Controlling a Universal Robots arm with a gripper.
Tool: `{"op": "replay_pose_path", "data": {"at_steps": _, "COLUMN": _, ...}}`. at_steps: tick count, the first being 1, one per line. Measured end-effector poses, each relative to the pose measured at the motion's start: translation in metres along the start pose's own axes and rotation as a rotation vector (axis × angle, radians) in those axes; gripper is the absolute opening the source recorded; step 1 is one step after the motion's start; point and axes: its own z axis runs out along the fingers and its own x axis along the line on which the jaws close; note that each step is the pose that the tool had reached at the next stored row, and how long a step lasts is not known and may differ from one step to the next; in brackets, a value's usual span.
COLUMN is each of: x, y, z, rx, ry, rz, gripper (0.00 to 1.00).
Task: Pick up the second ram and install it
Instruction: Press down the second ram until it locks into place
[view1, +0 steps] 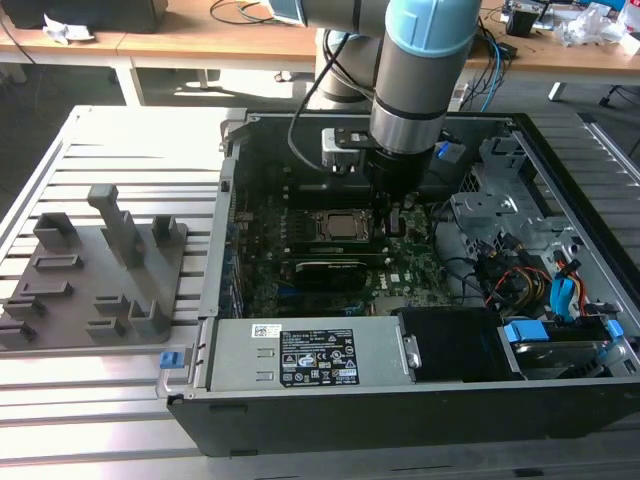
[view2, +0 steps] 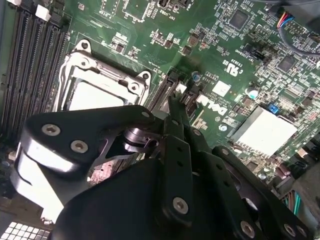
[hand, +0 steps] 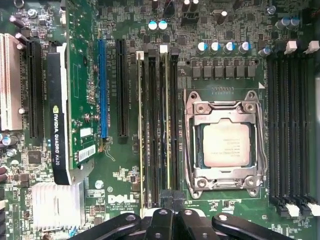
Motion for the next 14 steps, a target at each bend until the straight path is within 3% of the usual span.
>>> {"op": "replay_pose_path", "data": {"at_steps": 2, "x": -0.0002, "y": 0.0, "z": -0.0102, "rx": 0.0018, "ry": -0.0009, "rz": 0.0, "gripper": 0.11}}
{"op": "replay_pose_path", "data": {"at_steps": 4, "x": 0.0, "y": 0.0048, "z": -0.012, "rx": 0.0036, "ry": -0.0007, "rz": 0.0, "gripper": 0.11}}
{"op": "replay_pose_path", "data": {"at_steps": 6, "x": 0.001, "y": 0.0198, "z": -0.0122, "rx": 0.005, "ry": -0.0009, "rz": 0.0, "gripper": 0.11}}
{"op": "replay_pose_path", "data": {"at_steps": 10, "x": 0.0023, "y": 0.0599, "z": -0.0115, "rx": 0.0092, "ry": -0.0009, "rz": 0.0, "gripper": 0.11}}
{"op": "replay_pose_path", "data": {"at_steps": 14, "x": 0.0026, "y": 0.0714, "z": -0.0111, "rx": 0.0099, "ry": -0.001, "rz": 0.0, "gripper": 0.11}}
